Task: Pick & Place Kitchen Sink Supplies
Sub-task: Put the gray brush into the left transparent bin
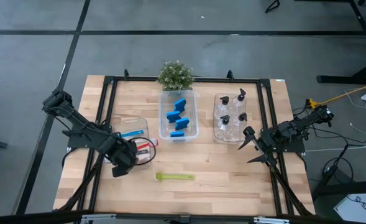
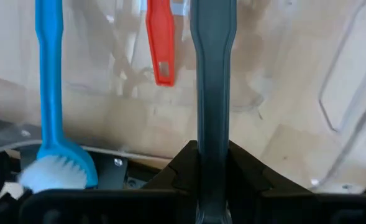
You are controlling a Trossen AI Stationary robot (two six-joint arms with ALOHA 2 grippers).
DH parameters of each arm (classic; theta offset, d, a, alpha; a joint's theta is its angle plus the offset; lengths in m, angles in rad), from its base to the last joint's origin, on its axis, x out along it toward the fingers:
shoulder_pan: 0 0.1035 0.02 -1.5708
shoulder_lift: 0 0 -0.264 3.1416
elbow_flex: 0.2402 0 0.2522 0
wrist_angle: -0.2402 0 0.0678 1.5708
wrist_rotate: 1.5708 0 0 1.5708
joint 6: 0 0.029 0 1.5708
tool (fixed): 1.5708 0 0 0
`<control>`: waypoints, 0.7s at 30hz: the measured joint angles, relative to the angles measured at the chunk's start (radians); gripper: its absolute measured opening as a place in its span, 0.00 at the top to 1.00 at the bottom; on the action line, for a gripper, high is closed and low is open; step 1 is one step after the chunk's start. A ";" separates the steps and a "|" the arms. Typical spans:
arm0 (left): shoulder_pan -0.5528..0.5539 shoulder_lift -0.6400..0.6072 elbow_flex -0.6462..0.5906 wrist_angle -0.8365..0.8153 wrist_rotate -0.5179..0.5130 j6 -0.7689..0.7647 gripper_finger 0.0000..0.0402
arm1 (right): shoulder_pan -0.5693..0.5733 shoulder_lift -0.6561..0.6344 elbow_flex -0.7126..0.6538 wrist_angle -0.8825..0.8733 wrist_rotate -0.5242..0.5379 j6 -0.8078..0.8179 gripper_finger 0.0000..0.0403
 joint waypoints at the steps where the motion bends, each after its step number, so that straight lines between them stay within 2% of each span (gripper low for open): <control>1: 0.010 0.009 0.000 0.000 0.002 0.018 0.89 | 0.000 0.000 0.000 0.000 0.000 0.001 0.23; 11: 0.068 0.080 0.000 0.000 0.021 0.189 0.88 | 0.000 0.000 0.000 0.000 0.000 0.000 0.23; 21: 0.078 0.089 0.000 -0.003 0.021 0.190 0.88 | 0.000 0.000 0.000 0.000 0.000 0.000 0.23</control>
